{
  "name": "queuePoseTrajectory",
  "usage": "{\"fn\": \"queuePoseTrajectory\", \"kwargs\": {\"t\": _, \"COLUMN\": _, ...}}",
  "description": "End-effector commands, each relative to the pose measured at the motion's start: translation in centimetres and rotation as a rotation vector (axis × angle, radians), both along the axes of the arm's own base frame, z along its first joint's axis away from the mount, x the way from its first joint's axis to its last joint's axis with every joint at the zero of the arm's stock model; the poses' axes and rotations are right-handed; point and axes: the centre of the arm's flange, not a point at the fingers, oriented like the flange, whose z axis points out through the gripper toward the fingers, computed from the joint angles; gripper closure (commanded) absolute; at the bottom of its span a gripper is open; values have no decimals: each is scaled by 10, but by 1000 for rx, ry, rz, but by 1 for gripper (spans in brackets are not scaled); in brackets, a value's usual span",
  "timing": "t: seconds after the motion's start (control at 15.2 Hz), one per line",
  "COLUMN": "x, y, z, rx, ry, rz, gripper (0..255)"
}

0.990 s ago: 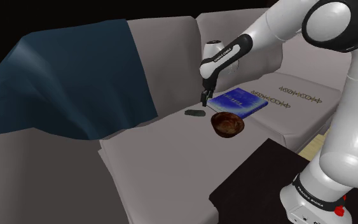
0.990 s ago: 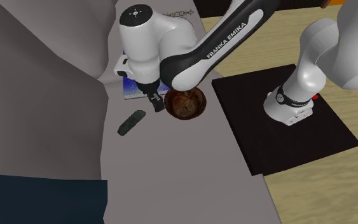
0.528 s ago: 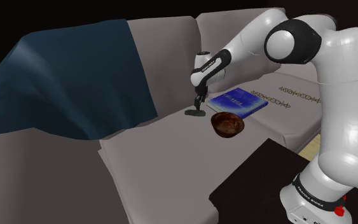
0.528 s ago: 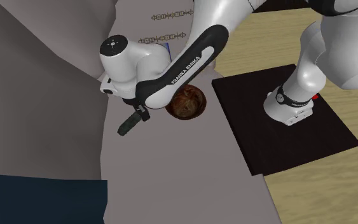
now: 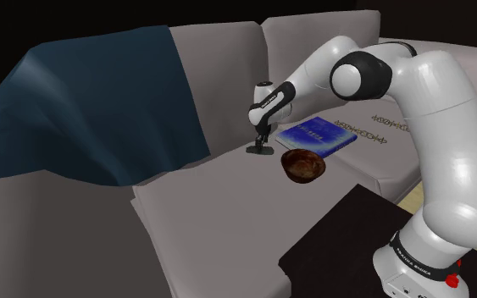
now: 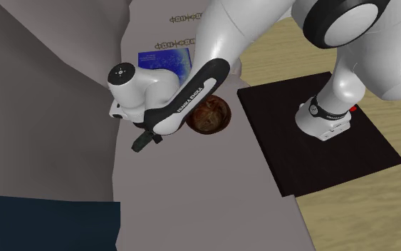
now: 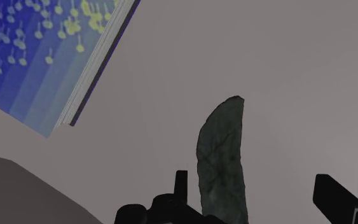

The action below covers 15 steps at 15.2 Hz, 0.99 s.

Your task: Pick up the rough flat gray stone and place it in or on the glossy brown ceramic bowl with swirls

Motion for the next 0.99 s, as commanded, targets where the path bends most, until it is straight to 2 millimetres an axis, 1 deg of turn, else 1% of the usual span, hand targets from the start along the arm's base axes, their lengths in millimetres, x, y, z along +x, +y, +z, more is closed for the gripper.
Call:
{"fn": "queuePoseTrajectory", "kwargs": {"t": 0.0, "x": 0, "y": 0, "z": -10, "rx": 0, "ry": 0, "rz": 0, "gripper": 0}}
{"fn": "queuePoseTrajectory", "kwargs": {"t": 0.13, "x": 0, "y": 0, "z": -18, "rx": 0, "ry": 0, "rz": 0, "gripper": 0}}
{"fn": "queuePoseTrajectory", "kwargs": {"t": 0.59, "x": 0, "y": 0, "z": -18, "rx": 0, "ry": 0, "rz": 0, "gripper": 0}}
{"fn": "queuePoseTrajectory", "kwargs": {"t": 0.66, "x": 0, "y": 0, "z": -18, "rx": 0, "ry": 0, "rz": 0, "gripper": 255}}
{"fn": "queuePoseTrajectory", "kwargs": {"t": 0.92, "x": 0, "y": 0, "z": -19, "rx": 0, "ry": 0, "rz": 0, "gripper": 255}}
